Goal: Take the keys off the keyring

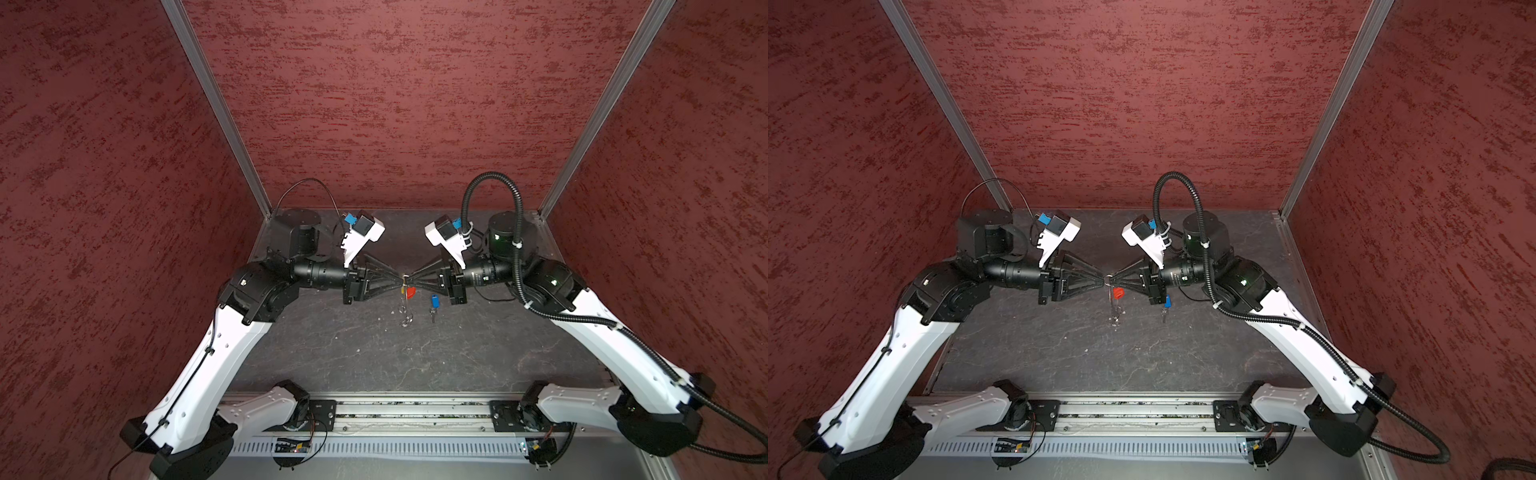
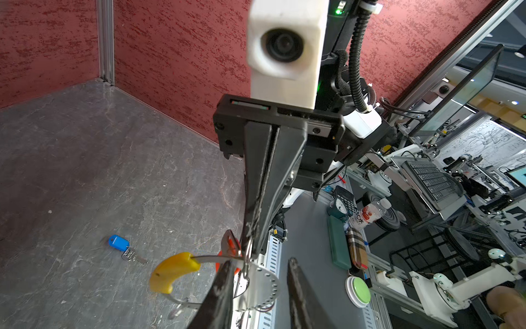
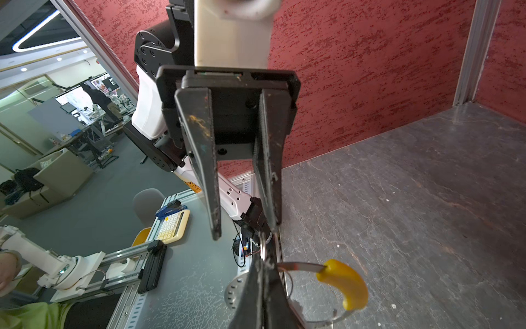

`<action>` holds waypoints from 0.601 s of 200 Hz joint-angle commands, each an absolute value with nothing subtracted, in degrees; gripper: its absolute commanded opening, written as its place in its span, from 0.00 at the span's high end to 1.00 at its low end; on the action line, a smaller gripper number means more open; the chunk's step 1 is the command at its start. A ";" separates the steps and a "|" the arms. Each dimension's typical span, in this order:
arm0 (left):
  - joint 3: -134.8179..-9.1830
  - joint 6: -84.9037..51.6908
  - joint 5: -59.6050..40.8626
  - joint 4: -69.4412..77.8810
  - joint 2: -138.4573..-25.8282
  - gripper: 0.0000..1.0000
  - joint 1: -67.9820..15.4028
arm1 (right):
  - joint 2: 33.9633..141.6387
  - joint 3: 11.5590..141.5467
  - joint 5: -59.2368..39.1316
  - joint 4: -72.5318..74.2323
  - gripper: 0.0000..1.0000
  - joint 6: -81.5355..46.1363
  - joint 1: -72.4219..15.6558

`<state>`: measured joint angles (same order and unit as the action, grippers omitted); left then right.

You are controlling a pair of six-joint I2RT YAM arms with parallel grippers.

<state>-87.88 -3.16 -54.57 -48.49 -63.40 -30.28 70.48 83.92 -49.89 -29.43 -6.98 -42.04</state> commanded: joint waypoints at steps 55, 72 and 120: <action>-91.71 -1.54 -55.20 -52.52 -66.18 0.73 -30.76 | 70.13 85.69 -50.18 -30.82 1.00 -4.60 -41.88; -92.03 -1.42 -55.28 -52.67 -66.51 0.77 -30.93 | 70.22 85.77 -50.18 -30.81 1.00 -4.62 -41.83; -93.40 -0.31 -53.98 -54.42 -67.52 0.79 -31.87 | 70.14 85.81 -49.75 -31.24 1.00 -4.47 -41.84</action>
